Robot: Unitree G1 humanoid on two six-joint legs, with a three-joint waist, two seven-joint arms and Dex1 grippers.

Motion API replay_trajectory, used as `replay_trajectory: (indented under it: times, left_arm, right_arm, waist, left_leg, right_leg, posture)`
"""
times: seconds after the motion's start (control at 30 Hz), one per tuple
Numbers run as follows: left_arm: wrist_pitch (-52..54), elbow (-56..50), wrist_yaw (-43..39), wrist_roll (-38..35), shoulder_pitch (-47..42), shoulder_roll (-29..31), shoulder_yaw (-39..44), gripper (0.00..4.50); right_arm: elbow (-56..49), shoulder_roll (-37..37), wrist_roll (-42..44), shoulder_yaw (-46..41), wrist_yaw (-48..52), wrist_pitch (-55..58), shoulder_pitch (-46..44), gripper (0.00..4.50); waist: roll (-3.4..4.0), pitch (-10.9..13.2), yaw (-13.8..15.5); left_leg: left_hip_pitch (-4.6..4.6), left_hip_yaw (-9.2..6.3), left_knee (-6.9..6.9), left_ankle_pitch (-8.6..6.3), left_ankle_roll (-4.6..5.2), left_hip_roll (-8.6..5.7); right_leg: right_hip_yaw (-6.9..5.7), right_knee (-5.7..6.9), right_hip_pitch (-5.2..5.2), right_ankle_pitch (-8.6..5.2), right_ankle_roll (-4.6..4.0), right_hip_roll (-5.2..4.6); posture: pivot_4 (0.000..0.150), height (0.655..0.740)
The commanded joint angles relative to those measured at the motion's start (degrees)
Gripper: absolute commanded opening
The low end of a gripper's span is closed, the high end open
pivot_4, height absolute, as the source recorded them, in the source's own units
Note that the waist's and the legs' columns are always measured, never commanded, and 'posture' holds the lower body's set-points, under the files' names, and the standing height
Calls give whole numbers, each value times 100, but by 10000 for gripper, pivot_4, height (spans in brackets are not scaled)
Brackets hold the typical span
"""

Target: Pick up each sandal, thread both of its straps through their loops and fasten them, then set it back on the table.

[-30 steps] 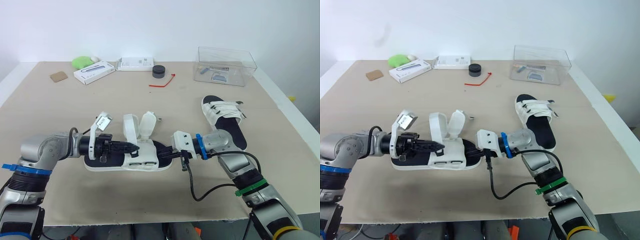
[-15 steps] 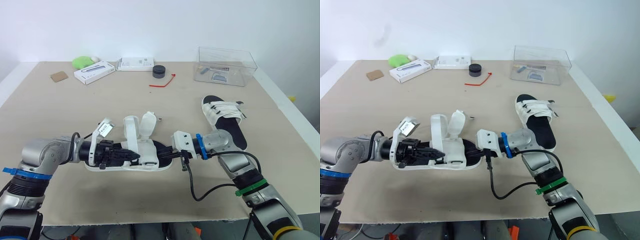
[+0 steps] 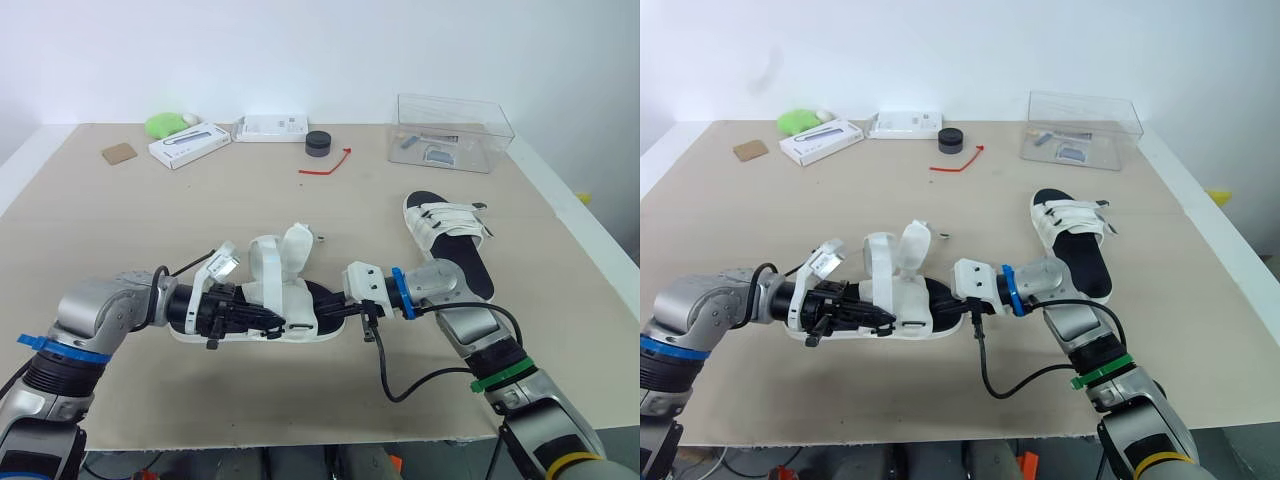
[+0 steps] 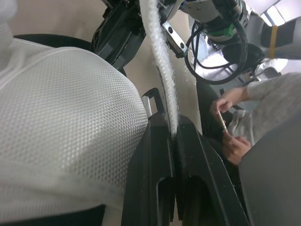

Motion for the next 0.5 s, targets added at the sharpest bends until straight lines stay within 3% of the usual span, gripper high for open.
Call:
replay_trajectory:
  times: [0.03, 0.2, 0.27, 0.37, 0.5]
  left_arm:
    - [-63, -286, 32, 97, 165, 60, -95, 495]
    - [159, -272, 230, -33, 268, 10, 82, 495]
    - [18, -331, 294, 41, 289, 7, 111, 5908]
    - [-35, -419, 244, -18, 278, 71, 232, 18053]
    - [42, -365, 238, -197, 26, 122, 497, 18053]
  right_arm:
    - [32, -52, -99, 5, -6, 12, 0, 0]
    - [96, -46, -108, 4, 12, -25, -50, 0]
    - [111, -47, -109, 7, 21, -39, -60, 0]
    - [124, -47, -111, 11, 37, -54, -72, 0]
    - [174, -42, -122, 17, 66, -93, -103, 0]
  waist:
    - [0, 0, 0]
    - [-1, -1, 0]
    - [-1, -1, 0]
    - [-1, -1, 0]
    - [-1, 0, 0]
  left_leg:
    - [0, 0, 0, 0, 0, 0]
    - [0, 0, 0, 0, 0, 0]
    - [0, 0, 0, 0, 0, 0]
    - [1, -1, 0, 0, 0, 0]
    - [2, -1, 1, 1, 0, 1]
  right_leg:
    - [0, 0, 0, 0, 0, 0]
    - [0, 0, 0, 0, 1, -1]
    - [0, 0, 0, 0, 1, -1]
    - [0, 0, 1, 0, 1, -1]
    - [0, 0, 2, 2, 3, 0]
  posture:
    - [1500, 7400]
    - [1500, 7400]
    - [1500, 7400]
    - [1500, 7400]
    - [1500, 7400]
